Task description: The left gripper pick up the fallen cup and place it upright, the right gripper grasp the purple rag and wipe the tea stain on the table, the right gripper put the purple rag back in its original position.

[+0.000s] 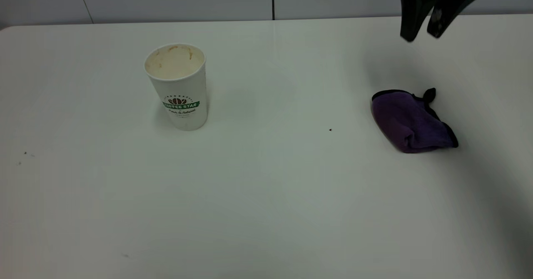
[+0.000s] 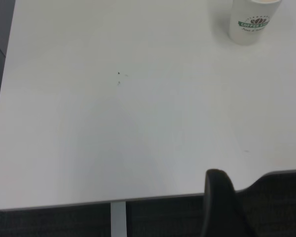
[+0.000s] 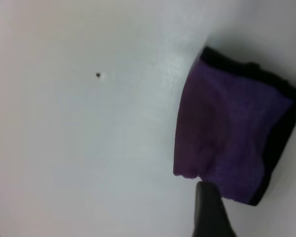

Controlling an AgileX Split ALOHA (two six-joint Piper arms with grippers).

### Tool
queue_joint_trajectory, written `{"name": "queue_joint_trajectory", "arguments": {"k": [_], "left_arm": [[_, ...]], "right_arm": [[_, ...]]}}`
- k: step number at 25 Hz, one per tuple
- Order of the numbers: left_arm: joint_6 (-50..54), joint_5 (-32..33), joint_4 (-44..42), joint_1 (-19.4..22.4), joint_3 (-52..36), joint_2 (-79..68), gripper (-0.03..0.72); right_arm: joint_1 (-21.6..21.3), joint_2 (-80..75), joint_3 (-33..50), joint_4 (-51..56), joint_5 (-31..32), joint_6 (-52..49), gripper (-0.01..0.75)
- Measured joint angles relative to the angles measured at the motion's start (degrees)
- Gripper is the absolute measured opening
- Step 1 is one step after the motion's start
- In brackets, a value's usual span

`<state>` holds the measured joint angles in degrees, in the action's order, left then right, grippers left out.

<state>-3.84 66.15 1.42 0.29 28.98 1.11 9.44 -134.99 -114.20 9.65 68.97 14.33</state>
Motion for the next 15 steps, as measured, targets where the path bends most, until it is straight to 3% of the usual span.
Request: {"name": "queue_joint_trajectory", "arguments": {"k": [5, 15], "left_arm": [[0.0, 0.0, 0.0, 0.0, 0.0, 0.0, 0.432], [0.0, 0.0, 0.1, 0.0, 0.0, 0.0, 0.432]], "right_arm": [[0.0, 12.3, 6.3, -0.6, 0.2, -0.9, 0.484], [0.1, 42.4, 38.7, -2.4, 0.8, -1.8, 0.484]]}}
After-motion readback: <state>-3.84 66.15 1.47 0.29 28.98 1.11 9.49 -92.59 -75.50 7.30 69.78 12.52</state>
